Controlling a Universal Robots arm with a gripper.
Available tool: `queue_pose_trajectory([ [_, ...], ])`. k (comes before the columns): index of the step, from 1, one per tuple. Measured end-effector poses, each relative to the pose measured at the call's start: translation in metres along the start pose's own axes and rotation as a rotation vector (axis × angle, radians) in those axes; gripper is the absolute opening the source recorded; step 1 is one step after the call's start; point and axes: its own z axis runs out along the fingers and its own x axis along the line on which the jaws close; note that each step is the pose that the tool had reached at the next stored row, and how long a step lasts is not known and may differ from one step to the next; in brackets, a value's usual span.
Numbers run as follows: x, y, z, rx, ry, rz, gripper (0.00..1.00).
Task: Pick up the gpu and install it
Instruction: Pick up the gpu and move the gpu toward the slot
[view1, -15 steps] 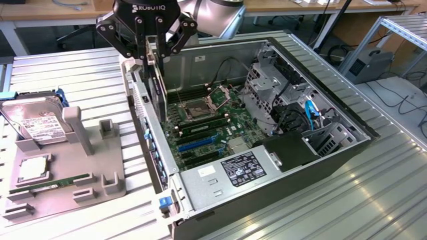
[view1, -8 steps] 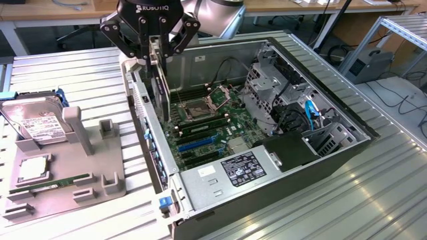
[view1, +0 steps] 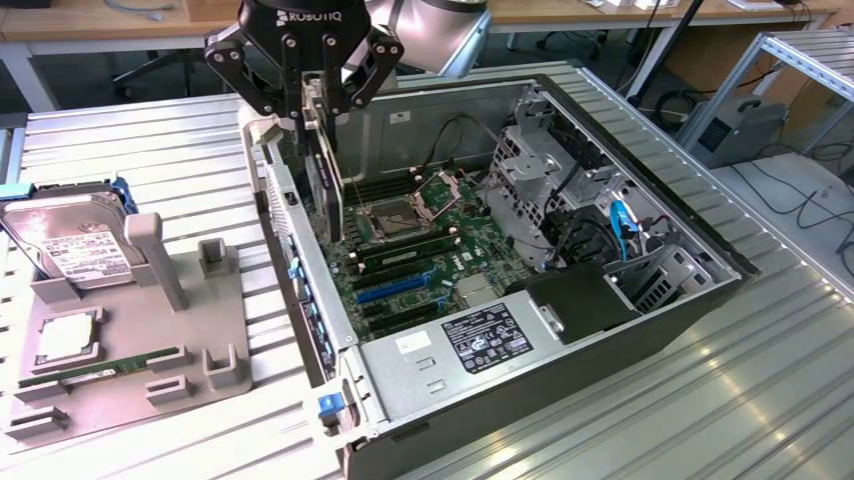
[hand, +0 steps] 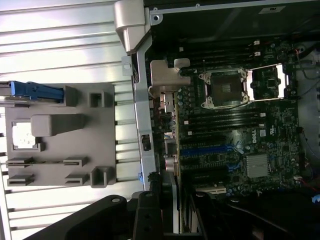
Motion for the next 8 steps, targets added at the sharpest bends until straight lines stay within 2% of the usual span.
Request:
queue_pose_trajectory([
  [8,-0.0027,0.0003,0.0008,0.0,0.0,0.0,0.27],
])
